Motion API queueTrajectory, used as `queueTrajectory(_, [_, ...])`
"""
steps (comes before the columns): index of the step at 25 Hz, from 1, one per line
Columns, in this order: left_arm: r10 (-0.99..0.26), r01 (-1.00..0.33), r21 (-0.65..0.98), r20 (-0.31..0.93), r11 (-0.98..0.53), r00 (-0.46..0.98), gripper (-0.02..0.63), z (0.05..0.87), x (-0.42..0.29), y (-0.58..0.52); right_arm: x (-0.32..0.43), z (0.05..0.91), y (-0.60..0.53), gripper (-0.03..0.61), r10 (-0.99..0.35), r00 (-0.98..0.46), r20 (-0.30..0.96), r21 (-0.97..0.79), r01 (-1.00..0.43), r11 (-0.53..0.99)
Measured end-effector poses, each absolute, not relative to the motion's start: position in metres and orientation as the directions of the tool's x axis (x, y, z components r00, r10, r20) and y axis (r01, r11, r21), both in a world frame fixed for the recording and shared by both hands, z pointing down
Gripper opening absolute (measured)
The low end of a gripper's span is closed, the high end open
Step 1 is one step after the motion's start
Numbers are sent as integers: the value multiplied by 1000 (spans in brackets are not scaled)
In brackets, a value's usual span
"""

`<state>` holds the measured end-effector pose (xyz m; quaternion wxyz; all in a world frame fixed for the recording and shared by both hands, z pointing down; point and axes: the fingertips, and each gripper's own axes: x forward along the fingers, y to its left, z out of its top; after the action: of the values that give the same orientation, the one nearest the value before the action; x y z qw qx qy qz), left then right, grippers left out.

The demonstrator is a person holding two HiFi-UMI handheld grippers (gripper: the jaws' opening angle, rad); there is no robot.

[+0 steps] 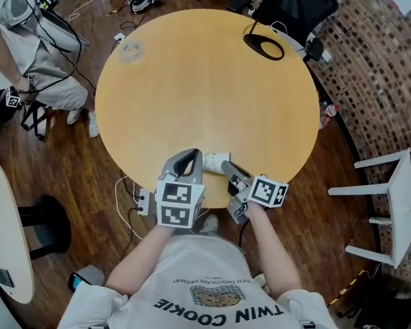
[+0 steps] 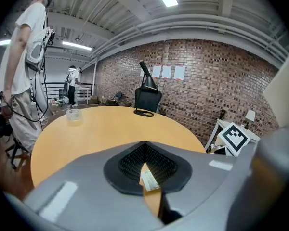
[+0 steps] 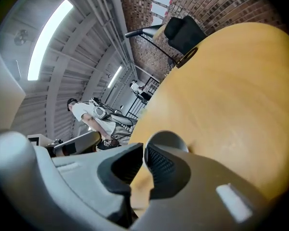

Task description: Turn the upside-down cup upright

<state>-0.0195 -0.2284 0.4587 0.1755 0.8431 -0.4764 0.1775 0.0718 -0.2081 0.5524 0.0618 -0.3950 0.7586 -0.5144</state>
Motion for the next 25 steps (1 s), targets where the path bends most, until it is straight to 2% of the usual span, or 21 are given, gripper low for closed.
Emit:
queueTrajectory(7, [-741, -868, 131, 468, -479, 480, 6, 462, -21, -229, 78, 565, -206, 37, -668, -665, 333, -836, -537, 117])
queueTrajectory(12, [-742, -868, 132, 468, -478, 480, 6, 462, -21, -230, 77, 565, -205, 94, -648, -673, 357, -800, -579, 160])
queueTrajectory(20, [-744, -871, 134, 468, -473, 476, 6, 463, -21, -230, 81, 563, -204, 95, -633, -676, 376, -779, -601, 180])
queueTrajectory(25, [-745, -872, 137, 468, -470, 475, 6, 461, -20, -230, 93, 558, -205, 98, -629, -623, 466, -626, -734, 263])
